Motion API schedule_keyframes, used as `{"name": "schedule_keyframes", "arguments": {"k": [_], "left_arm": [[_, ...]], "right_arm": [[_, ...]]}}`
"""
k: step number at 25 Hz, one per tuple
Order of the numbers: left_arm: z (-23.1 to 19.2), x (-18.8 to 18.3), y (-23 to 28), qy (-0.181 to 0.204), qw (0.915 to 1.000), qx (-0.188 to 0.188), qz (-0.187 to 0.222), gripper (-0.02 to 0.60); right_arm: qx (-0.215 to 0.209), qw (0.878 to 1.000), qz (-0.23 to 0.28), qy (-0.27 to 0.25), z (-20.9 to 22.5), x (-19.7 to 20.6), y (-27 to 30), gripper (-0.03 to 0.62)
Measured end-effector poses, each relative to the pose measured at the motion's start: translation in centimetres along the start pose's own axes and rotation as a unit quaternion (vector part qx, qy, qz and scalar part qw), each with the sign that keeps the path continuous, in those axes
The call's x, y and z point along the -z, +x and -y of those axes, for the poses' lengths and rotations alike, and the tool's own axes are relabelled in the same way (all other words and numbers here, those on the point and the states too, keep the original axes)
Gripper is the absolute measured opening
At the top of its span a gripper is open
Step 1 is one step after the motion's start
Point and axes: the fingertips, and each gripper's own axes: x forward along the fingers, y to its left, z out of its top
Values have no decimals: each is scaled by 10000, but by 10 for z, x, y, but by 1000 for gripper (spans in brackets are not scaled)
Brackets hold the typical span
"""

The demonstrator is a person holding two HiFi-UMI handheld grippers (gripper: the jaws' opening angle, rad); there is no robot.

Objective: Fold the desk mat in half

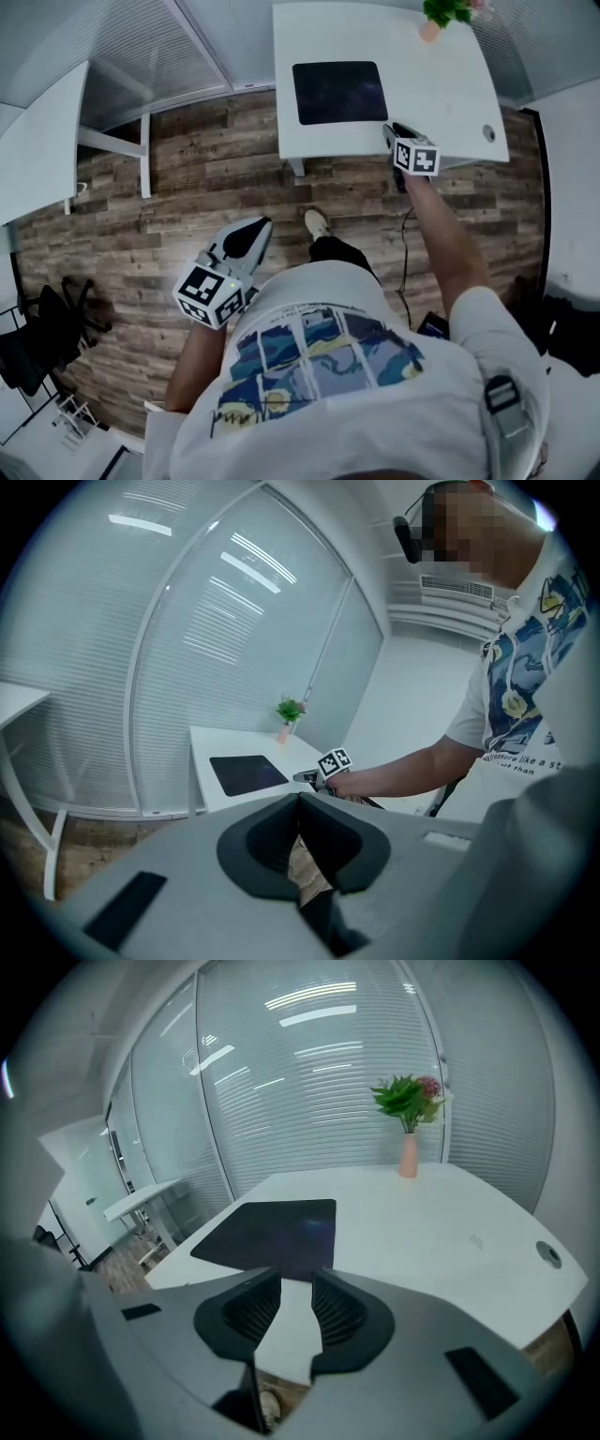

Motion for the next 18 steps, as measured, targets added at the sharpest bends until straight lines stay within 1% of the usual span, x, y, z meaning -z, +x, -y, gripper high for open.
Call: {"name": "schedule_keyframes", "arguments": {"k": [9, 13, 18], "left_arm": [[-30, -17, 37, -122, 9997, -189, -97, 3], [-34, -24, 46, -151, 9996, -211, -78, 3], [-36, -23, 51, -194, 9995, -211, -92, 3]], "right_arm": [[203, 9984, -531, 21, 31, 4, 59, 134], [282, 9975, -645, 32, 34, 2, 63, 135], [411, 9964, -738, -32, 31, 6, 65, 132]]}}
